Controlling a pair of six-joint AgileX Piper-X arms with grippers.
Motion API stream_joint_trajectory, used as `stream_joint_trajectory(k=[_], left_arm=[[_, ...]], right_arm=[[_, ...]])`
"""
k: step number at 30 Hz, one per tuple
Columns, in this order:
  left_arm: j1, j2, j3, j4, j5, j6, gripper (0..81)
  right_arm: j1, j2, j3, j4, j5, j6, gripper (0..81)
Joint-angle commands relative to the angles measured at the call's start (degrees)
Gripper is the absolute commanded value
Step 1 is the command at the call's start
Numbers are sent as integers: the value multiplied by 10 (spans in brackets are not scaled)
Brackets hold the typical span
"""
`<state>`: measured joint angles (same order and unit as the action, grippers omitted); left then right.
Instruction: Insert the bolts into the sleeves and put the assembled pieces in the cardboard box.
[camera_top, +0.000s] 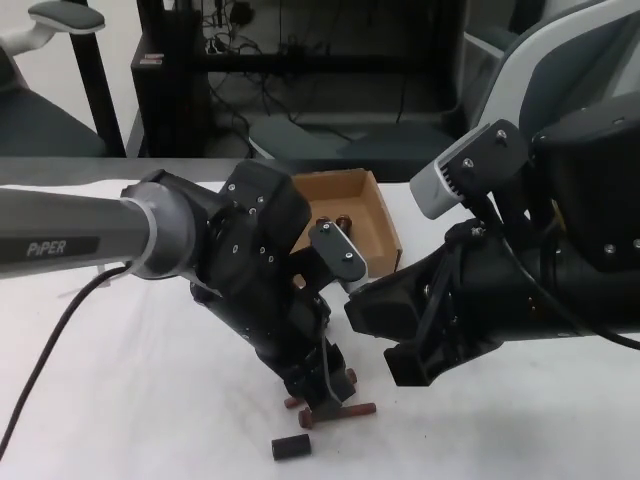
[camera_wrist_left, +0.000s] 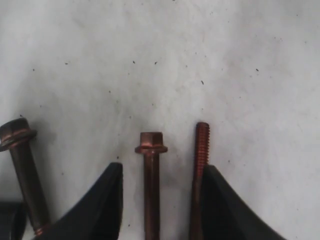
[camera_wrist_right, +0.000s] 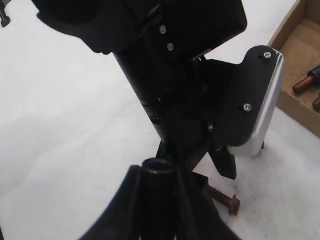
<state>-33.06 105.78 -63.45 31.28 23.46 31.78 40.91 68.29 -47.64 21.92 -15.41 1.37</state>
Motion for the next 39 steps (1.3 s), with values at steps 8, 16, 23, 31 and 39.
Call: stream_joint_trajectory(k=[8,16,23,31,39], left_arm=[[-2,32,-4,-6,6,-5,484],[-2,42,-6,-6,1,-5,220],[-2,42,-11,-2,-3,-5,167],[-2,42,-11,20,-30,21,167],[-2,41,-11,41,-29,21,17]], right_arm=[[2,-7,-1,-8,-6,-4,6],[2,-7,-1,-8,-6,-4,6],[2,-7,-1,-8,-6,-4,6],[2,-7,-1,-8,-6,-4,6],[2,-7,-1,-8,-6,-17,6]])
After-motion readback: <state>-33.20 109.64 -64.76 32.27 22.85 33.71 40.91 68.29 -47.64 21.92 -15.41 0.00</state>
